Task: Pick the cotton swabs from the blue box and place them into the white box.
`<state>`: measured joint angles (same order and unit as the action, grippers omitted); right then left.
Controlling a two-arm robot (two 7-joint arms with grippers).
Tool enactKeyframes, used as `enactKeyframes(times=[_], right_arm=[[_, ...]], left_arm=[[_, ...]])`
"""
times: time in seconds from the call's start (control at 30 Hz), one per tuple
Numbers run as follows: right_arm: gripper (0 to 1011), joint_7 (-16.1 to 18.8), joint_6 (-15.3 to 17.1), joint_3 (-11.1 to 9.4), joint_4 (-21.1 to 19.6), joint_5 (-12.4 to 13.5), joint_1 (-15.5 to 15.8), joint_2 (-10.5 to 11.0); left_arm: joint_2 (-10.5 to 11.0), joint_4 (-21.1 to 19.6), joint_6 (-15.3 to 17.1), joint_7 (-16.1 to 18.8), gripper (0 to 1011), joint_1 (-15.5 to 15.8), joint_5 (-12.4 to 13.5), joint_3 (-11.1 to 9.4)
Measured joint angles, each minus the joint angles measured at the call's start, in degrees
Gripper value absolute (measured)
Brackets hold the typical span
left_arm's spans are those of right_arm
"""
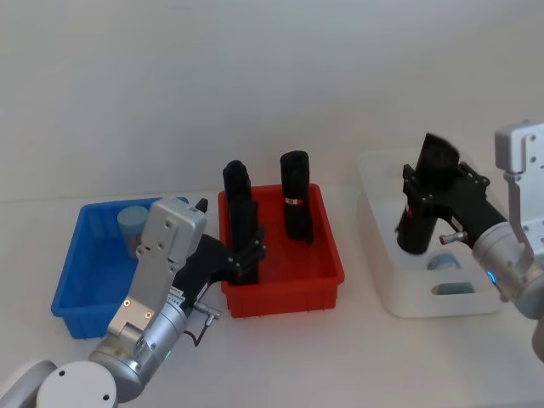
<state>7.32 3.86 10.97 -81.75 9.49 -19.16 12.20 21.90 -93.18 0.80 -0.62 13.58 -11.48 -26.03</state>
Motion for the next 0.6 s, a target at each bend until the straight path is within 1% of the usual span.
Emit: enactKeyframes(times=[0.03, 0.07, 0.2, 0.23, 0.27, 0.3, 0.33, 0.4, 0.43, 0.47, 0.57, 0.6], right_arm=[[560, 0.0, 0.0, 0.0, 0.0, 0.0, 0.0, 0.0], [618, 0.0, 0.1, 0.0, 0.1, 0.0, 0.1, 0.0], [683, -0.1, 0.3, -0.1, 0.2, 0.1, 0.3, 0.1], [731, -0.1, 0.3, -0.1, 0.3, 0.1, 0.3, 0.1], [751, -0.1, 0.3, -0.2, 0.3, 0.1, 0.4, 0.2], [817, -0.1, 0.3, -0.2, 0.3, 0.1, 0.4, 0.2], [817, -0.1, 0.3, -0.2, 0.3, 0.1, 0.4, 0.2], [895, -0.1, 0.3, -0.2, 0.4, 0.2, 0.5, 0.2], [895, -0.1, 0.3, -0.3, 0.4, 0.2, 0.6, 0.2], [941, -0.1, 0.3, -0.3, 0.4, 0.2, 0.6, 0.3], [1002, -0.2, 0.2, -0.3, 0.4, 0.2, 0.7, 0.3], [1002, -0.2, 0.1, -0.3, 0.4, 0.2, 0.7, 0.3]], left_arm=[[0.0, 0.0, 0.0, 0.0, 1000, 0.0, 0.0, 0.0], [0.0, 0.0, 0.0, 0.0, 1000, 0.0, 0.0, 0.0], [0.0, 0.0, 0.0, 0.0, 1000, 0.0, 0.0, 0.0], [0.0, 0.0, 0.0, 0.0, 1000, 0.0, 0.0, 0.0], [0.0, 0.0, 0.0, 0.0, 1000, 0.0, 0.0, 0.0], [0.0, 0.0, 0.0, 0.0, 1000, 0.0, 0.0, 0.0], [0.0, 0.0, 0.0, 0.0, 1000, 0.0, 0.0, 0.0], [0.0, 0.0, 0.0, 0.0, 1000, 0.0, 0.0, 0.0], [0.0, 0.0, 0.0, 0.0, 1000, 0.0, 0.0, 0.0], [0.0, 0.0, 0.0, 0.0, 1000, 0.0, 0.0, 0.0], [0.0, 0.0, 0.0, 0.0, 999, 0.0, 0.0, 0.0], [0.0, 0.0, 0.0, 0.0, 1000, 0.0, 0.0, 0.0]])
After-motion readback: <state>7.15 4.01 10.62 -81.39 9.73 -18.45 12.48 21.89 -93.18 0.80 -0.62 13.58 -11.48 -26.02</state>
